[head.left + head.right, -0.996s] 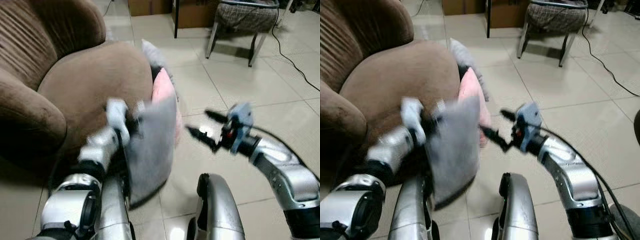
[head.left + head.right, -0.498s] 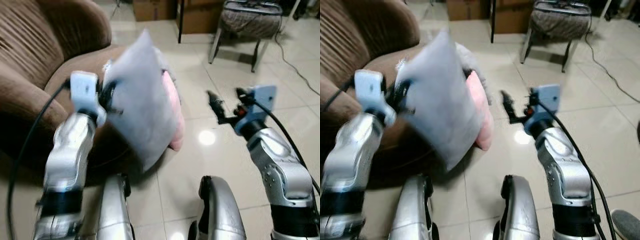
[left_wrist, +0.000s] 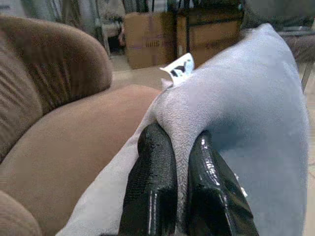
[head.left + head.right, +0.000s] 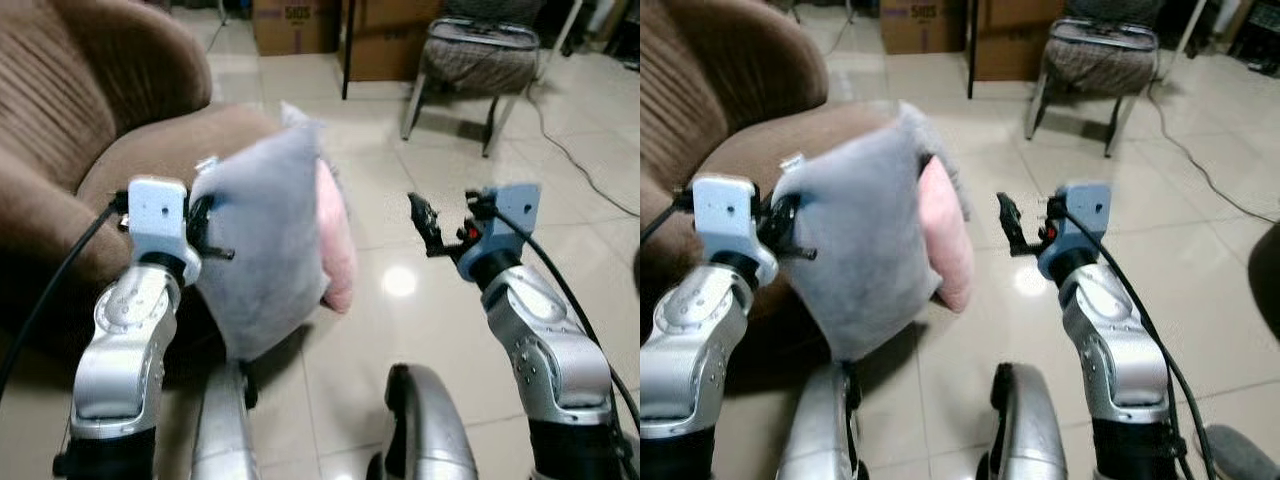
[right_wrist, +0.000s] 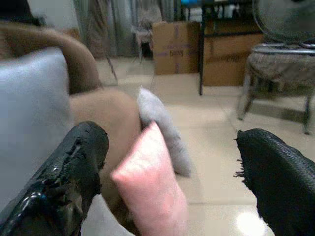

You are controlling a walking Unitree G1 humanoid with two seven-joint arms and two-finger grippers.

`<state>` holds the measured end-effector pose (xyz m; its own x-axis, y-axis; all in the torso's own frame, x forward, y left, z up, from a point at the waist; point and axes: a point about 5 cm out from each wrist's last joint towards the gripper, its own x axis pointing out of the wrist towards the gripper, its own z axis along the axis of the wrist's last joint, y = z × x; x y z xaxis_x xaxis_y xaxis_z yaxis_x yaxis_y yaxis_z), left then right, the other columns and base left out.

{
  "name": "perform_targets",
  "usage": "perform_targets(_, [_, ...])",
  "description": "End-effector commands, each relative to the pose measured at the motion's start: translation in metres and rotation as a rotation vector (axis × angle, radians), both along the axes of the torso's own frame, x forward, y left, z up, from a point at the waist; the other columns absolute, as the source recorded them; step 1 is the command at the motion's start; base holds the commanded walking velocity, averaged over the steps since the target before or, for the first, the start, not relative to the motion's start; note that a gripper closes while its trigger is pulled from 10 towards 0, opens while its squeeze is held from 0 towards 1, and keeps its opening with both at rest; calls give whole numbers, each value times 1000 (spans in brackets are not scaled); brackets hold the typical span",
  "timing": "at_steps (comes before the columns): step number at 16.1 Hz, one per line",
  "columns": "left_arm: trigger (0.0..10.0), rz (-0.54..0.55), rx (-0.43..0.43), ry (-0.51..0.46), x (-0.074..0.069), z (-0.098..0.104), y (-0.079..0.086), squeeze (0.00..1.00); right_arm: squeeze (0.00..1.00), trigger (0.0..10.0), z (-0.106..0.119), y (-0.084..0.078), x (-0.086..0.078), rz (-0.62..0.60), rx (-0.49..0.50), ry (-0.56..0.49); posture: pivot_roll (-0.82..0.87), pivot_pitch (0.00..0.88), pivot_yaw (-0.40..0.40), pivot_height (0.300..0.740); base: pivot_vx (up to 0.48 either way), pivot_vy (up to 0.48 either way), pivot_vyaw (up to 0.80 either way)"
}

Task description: Move the pillow to the sofa from floor

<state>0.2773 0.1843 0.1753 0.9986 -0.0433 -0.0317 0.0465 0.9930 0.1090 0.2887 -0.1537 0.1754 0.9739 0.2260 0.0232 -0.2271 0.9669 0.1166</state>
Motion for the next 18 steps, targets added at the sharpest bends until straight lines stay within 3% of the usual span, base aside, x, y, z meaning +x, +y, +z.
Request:
perform_targets(1, [10000,23,14,-59,-2,14,0,0,0,10000,12,5,-4,28,16,-49,69,0,-28,591,0,0,0])
perform_targets(5, [10000,59,42,-76,-4,19,2,0,0,10000,6,14,-8,31,-42,-28,73,0,-37,636,0,0,0])
perform_targets(7, [10000,78,44,-59,-7,15,5,0,0,10000,6,16,-9,55,-129,-36,73,0,-37,651,0,0,0])
perform_targets(13, [10000,79,71,-61,-8,15,4,0,0,10000,1,17,-12,61,-116,6,70,0,-35,716,0,0,0])
perform_targets(18, [10000,63,73,-63,-10,13,0,0,0,10000,-1,16,-11,38,-115,19,69,0,-34,740,0,0,0])
